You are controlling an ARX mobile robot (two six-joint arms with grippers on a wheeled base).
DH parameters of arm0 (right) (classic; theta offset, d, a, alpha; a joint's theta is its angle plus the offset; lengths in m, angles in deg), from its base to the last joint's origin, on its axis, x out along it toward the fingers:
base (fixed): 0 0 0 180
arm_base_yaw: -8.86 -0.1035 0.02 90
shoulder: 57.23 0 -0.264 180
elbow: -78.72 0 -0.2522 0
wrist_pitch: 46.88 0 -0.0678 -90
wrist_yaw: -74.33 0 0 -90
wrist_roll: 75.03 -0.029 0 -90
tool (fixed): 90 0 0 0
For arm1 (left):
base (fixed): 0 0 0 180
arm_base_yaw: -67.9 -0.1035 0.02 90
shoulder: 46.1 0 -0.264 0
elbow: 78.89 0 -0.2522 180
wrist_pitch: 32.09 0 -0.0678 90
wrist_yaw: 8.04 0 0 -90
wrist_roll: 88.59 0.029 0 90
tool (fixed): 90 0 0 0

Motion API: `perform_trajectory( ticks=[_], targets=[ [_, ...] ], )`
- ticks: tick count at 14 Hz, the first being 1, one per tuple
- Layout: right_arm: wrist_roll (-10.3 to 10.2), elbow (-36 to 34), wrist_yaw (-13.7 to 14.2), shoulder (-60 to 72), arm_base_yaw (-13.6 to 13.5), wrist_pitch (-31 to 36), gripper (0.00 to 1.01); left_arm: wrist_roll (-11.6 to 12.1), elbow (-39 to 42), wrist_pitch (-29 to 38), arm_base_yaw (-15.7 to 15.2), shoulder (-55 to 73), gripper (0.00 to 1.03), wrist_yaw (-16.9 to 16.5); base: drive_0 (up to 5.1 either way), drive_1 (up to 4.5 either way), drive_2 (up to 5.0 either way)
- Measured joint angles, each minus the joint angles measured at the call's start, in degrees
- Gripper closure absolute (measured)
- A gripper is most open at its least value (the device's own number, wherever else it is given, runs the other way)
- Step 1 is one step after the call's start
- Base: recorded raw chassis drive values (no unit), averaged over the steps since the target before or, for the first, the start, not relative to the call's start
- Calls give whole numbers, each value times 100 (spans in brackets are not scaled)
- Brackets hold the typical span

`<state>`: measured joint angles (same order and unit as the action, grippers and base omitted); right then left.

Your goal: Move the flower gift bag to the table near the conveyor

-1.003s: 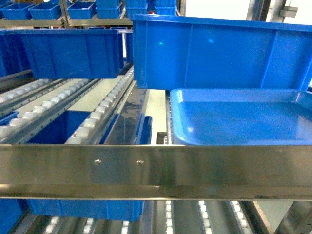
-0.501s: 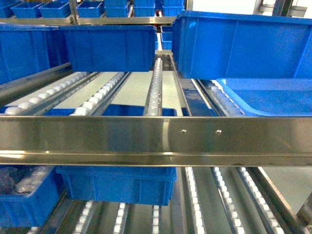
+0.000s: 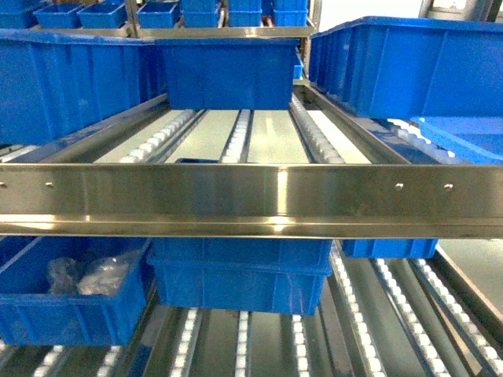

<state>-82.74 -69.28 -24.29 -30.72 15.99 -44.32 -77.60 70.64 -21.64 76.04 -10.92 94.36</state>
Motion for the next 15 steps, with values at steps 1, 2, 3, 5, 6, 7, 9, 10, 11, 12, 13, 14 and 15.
perform_trajectory(
  ticks=[1,2,3,5,6,7,9,10,11,12,13,14,15],
  targets=[
    [0,0,0,0,0,2,98,0,0,4,-4,2,101,0,-477,73,373],
    [2,0,0,0,0,2,98,-2,0,2,-4,4,101,0,-474,74,377],
    [0,0,0,-4,0,2,98,-2,0,2,-4,2,101,0,-465,85,385],
    [2,0,0,2,0,7,98,-2,0,-4,-4,2,101,0,-460,91,389],
    [0,0,0,0,0,17,98,-2,0,-7,-7,2,101,0,-456,96,393],
    [0,0,0,0,0,-2,98,0,0,4,-7,2,101,0,-458,94,391],
    [0,0,-2,0,0,0,98,-2,0,-11,-7,2,101,0,-460,92,389],
    [0,0,0,-4,0,4,98,-2,0,-4,-7,2,101,0,-457,94,391],
    [0,0,0,0,0,0,98,0,0,-4,-7,7,101,-2,-466,90,387],
    [0,0,0,0,0,-2,98,-2,0,4,-7,7,101,0,-464,88,385],
    [0,0,0,0,0,0,98,-2,0,-4,-7,7,101,0,-466,84,384],
    [0,0,0,0,0,0,98,-2,0,-9,-7,7,101,0,-474,78,375],
    [0,0,0,0,0,-2,98,-2,0,11,-7,7,101,0,-475,77,374]
  ],
)
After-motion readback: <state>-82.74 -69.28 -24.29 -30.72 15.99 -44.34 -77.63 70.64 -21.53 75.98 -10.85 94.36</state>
